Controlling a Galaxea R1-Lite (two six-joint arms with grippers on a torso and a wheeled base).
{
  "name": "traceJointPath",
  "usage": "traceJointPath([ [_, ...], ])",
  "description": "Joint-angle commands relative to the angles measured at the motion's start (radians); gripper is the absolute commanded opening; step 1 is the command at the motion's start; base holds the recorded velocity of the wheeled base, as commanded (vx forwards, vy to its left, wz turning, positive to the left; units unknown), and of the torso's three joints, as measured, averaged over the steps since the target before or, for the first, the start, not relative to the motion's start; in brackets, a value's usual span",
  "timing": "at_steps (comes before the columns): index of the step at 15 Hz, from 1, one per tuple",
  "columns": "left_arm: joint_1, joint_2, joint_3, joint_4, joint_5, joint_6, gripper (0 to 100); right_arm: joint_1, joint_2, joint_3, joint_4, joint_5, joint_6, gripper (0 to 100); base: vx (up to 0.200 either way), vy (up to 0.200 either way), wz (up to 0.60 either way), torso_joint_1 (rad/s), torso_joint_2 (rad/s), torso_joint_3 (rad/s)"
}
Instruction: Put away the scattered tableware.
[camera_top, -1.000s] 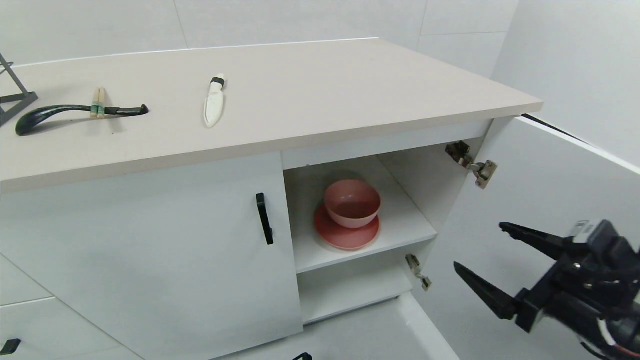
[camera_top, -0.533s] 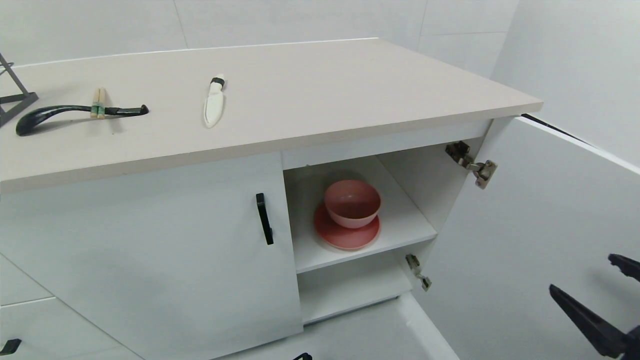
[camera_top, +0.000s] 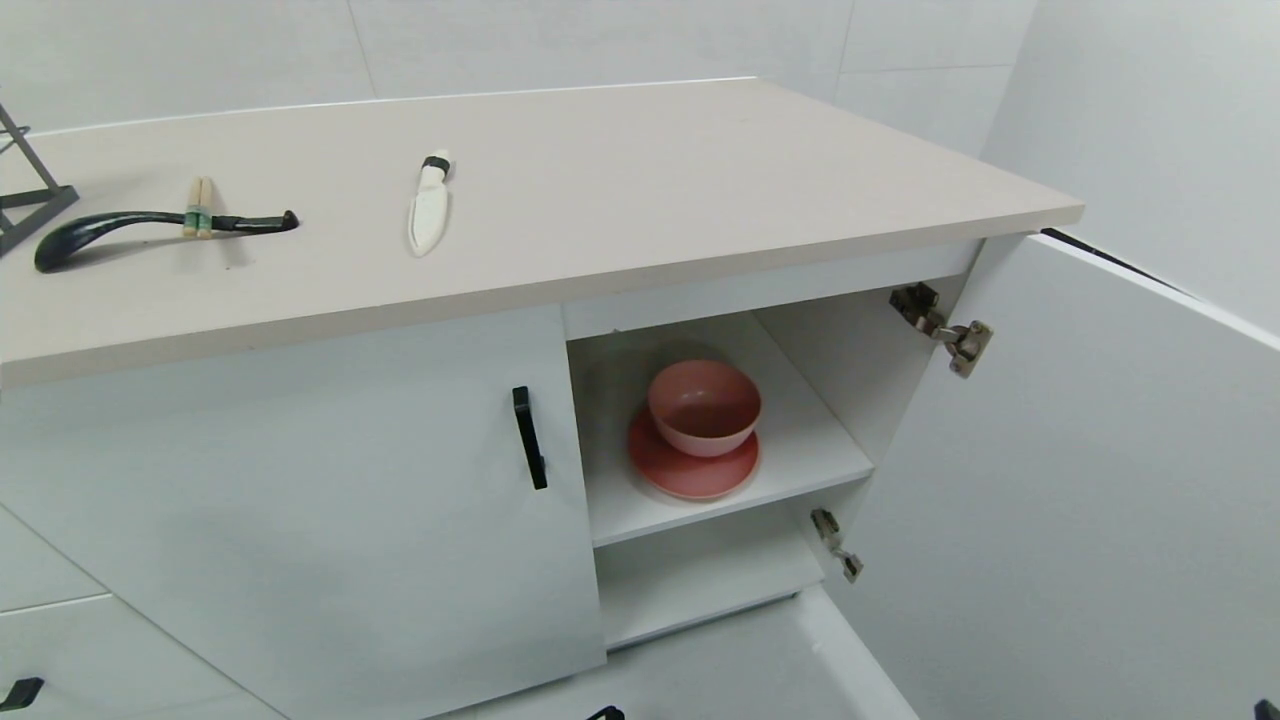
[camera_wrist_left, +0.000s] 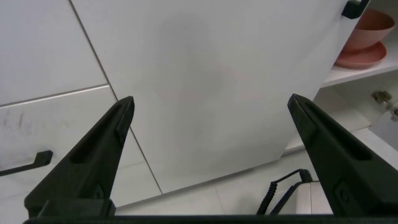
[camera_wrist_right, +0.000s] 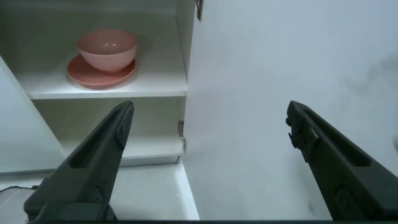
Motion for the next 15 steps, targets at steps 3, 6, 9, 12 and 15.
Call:
traceJointPath([
  [3, 0.000, -0.006, 0.000, 0.000, 0.000, -0.006, 100, -0.068, -0.150, -0.015, 0.203, 0.052, 0.104, 100, 0.000, 0.000, 0.00, 0.000, 0.00, 0.000],
  [6, 0.000, -0.006, 0.000, 0.000, 0.002, -0.011, 100, -0.068, -0.150, -0.015, 0.201, 0.121, 0.156, 100, 0.000, 0.000, 0.00, 0.000, 0.00, 0.000],
  [9, 0.000, -0.006, 0.000, 0.001, 0.003, -0.012, 100, -0.068, -0.150, -0.015, 0.203, 0.124, 0.112, 100, 0.000, 0.000, 0.00, 0.000, 0.00, 0.000],
  [12, 0.000, -0.006, 0.000, 0.001, 0.002, -0.012, 100, 0.109, -0.150, -0.018, 0.211, 0.256, 0.103, 100, 0.000, 0.000, 0.00, 0.000, 0.00, 0.000],
  [15, 0.000, -0.006, 0.000, 0.001, 0.003, -0.014, 100, 0.029, -0.152, -0.017, 0.206, 0.193, 0.113, 100, 0.000, 0.000, 0.00, 0.000, 0.00, 0.000],
])
